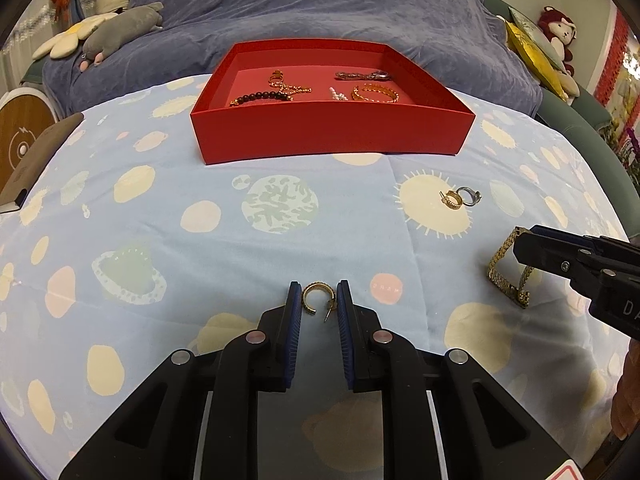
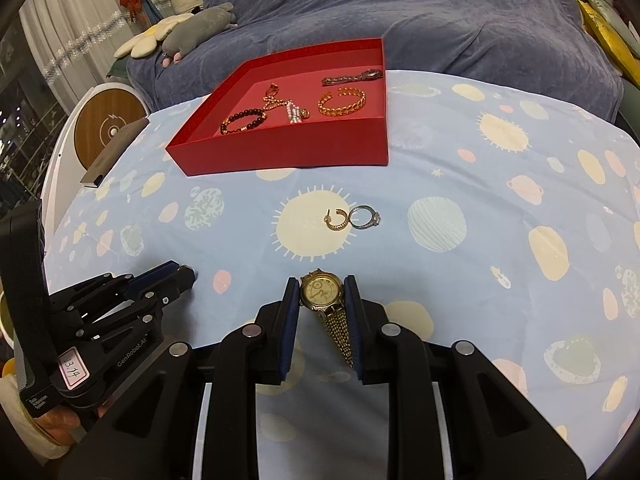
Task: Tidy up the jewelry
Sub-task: 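Carry watch and earring into the red box and open both tools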
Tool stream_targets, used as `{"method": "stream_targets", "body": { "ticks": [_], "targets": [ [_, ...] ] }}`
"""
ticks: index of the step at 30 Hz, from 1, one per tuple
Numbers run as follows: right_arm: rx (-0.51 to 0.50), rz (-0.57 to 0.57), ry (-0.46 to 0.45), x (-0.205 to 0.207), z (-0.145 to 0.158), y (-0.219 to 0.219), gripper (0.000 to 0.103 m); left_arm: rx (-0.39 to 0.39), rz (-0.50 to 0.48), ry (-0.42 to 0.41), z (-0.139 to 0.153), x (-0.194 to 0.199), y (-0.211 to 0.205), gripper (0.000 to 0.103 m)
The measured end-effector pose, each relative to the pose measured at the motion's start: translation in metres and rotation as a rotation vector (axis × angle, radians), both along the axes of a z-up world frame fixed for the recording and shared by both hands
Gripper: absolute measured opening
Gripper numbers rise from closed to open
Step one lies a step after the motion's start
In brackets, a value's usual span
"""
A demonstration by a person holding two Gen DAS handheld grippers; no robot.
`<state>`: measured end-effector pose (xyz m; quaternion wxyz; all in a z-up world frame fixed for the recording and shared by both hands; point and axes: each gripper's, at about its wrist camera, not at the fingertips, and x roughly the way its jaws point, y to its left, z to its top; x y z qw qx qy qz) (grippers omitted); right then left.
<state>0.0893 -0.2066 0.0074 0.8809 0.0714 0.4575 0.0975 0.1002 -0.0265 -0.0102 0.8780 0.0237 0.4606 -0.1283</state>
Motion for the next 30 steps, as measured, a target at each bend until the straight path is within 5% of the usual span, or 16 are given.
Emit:
{"method": "stream_targets", "body": {
  "ticks": [16, 24, 30],
  "targets": [
    [0.056, -0.047, -0.155, 0.023, 0.066, 0.001, 0.022, -0.067, 0.01, -0.125, 0.072, 0.036, -0.011, 0.015],
    [0.054, -0.061, -0.241, 0.1, 0.102, 0.004, 0.022, -0.067, 0.023, -0.189, 0.116, 0.114, -0.002, 0.015],
    [0.081, -0.083, -0.194, 0.183, 0.079, 0.015, 0.022, -0.034, 0.053, -0.186, 0.103, 0.188, -0.003, 0.015]
  ]
}}
